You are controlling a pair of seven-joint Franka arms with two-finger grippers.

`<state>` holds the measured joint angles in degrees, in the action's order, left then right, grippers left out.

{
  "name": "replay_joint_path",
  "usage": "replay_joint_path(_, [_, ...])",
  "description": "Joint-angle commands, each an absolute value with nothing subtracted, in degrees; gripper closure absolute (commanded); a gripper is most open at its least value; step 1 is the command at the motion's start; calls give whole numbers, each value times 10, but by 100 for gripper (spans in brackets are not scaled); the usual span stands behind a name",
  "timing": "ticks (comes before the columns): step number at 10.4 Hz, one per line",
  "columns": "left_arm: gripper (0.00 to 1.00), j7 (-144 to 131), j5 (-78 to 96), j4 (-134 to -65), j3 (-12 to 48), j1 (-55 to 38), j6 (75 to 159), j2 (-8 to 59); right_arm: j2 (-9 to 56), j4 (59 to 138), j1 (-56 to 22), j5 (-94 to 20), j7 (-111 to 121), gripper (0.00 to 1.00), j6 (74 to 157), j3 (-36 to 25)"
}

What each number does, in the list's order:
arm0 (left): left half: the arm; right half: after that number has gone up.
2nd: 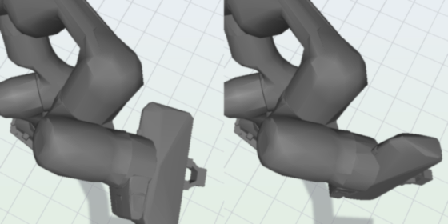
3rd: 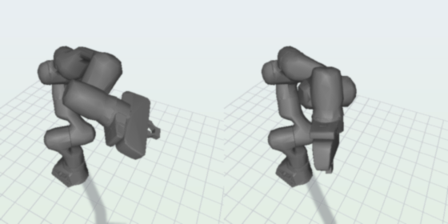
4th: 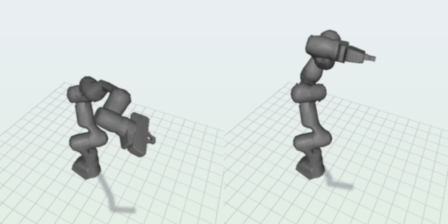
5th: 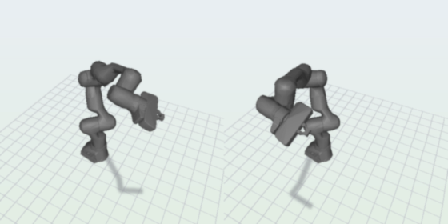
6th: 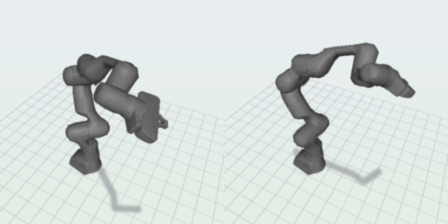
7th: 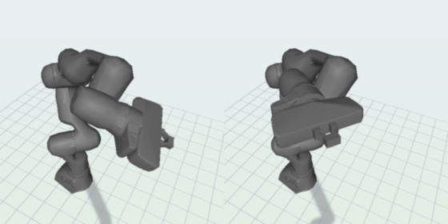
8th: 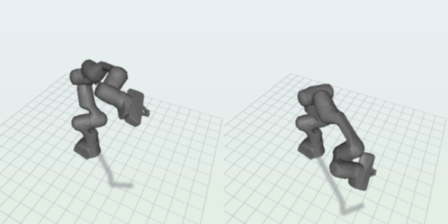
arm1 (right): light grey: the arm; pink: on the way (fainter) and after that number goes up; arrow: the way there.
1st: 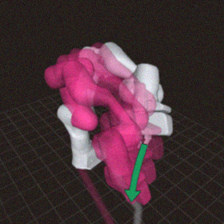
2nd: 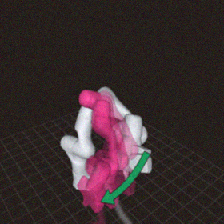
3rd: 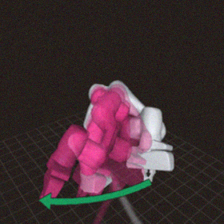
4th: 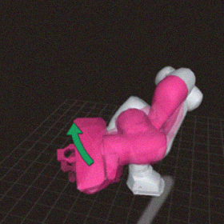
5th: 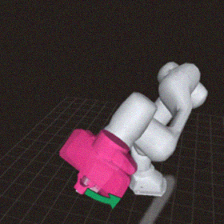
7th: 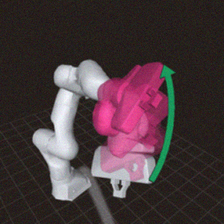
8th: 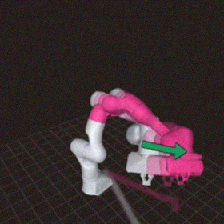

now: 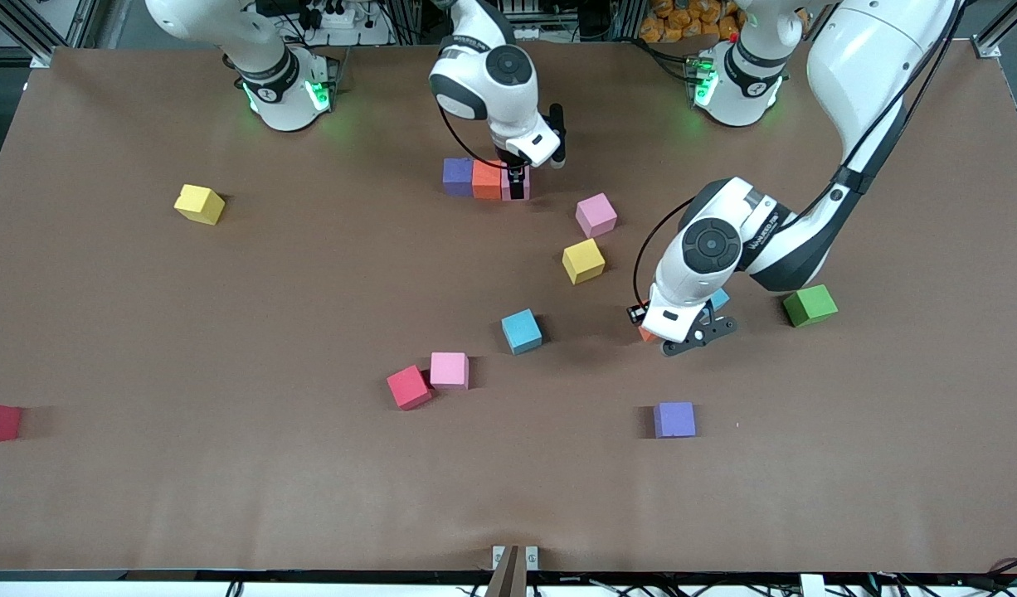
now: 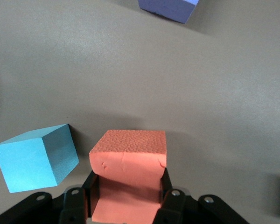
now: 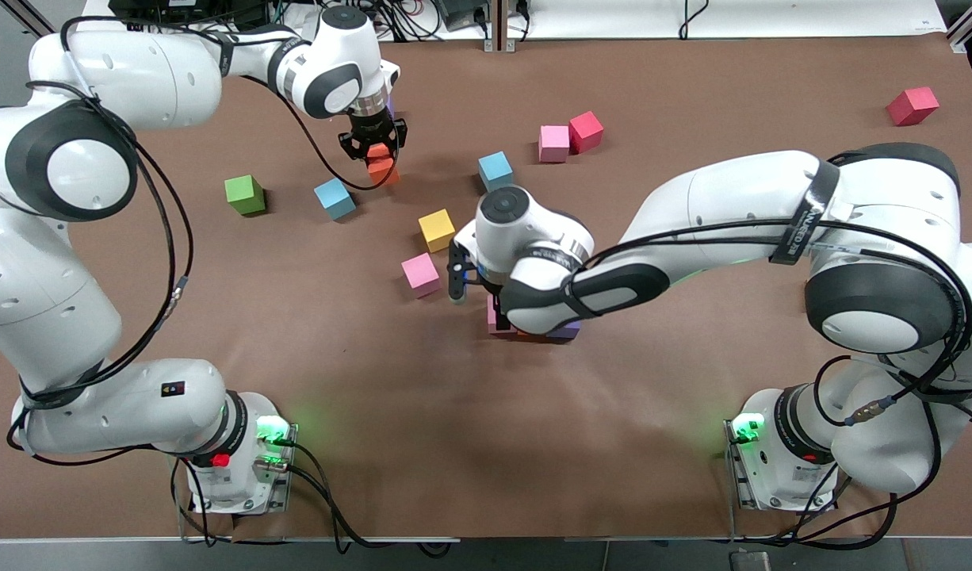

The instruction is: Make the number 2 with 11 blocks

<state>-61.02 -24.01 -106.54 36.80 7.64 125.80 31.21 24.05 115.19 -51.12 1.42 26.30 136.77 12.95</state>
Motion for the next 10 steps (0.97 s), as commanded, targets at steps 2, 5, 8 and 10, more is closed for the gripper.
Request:
replay_joint_path(2, [100,-603,-250,-1073,380,87,1250,297,193,1090,-469,-23,278,0,1226,134])
replay_joint_path(5, [100,-603,-250,-1075,382,91,1246,297,157,1070,-423,-24,322,0,1143,95])
replay_joint_path(8, [100,-610,-247,-1075,424,91,1217,289,142,1070,-387,-22,323,0,1128,11])
replay_joint_path(10, [100,-620,-238,-1074,471,91,1181,279,148,1072,-347,-23,322,0,1135,-31])
